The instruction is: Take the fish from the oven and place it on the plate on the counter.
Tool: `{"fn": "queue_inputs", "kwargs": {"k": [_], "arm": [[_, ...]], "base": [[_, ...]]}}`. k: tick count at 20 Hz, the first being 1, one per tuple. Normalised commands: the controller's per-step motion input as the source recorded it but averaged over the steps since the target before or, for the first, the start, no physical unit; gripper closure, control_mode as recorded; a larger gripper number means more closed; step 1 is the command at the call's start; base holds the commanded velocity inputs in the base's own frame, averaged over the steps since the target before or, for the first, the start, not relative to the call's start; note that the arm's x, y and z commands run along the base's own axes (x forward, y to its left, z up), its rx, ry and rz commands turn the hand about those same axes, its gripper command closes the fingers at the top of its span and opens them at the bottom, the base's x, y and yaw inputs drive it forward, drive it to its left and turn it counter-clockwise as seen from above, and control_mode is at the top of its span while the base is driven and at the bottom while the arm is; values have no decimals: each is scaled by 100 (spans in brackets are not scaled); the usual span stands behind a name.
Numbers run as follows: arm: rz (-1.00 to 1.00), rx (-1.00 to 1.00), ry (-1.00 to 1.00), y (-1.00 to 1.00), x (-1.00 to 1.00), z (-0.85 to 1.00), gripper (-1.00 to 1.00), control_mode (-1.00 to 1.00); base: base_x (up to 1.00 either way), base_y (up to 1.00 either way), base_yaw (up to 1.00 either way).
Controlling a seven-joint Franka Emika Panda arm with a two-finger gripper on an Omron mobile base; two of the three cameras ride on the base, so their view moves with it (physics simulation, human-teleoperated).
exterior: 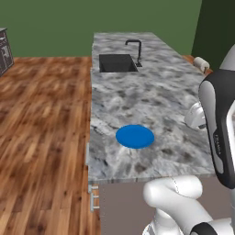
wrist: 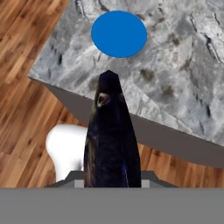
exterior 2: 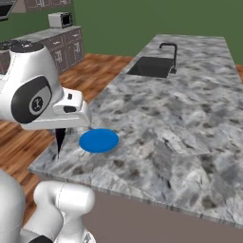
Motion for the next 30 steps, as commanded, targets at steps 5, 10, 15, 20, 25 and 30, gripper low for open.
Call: {"fn": "queue_inputs", "kwargs": {"k": [5, 10, 15, 20, 25, 30], "arm": [[0, 0, 0, 0, 0, 0, 100, 100], [0, 0, 2, 0, 2, 0, 100, -100], [0, 0, 23, 3, 71, 0, 100, -100], [1, 2, 31, 9, 100, -16, 100, -100], [4, 6, 20, 3, 100, -52, 100, -100], [6, 2, 3, 19, 100, -100, 100, -100]], "base": [[0, 0, 0], [1, 0, 0], [0, 0, 0], [0, 0, 0], [0, 0, 0], [0, 0, 0]]}}
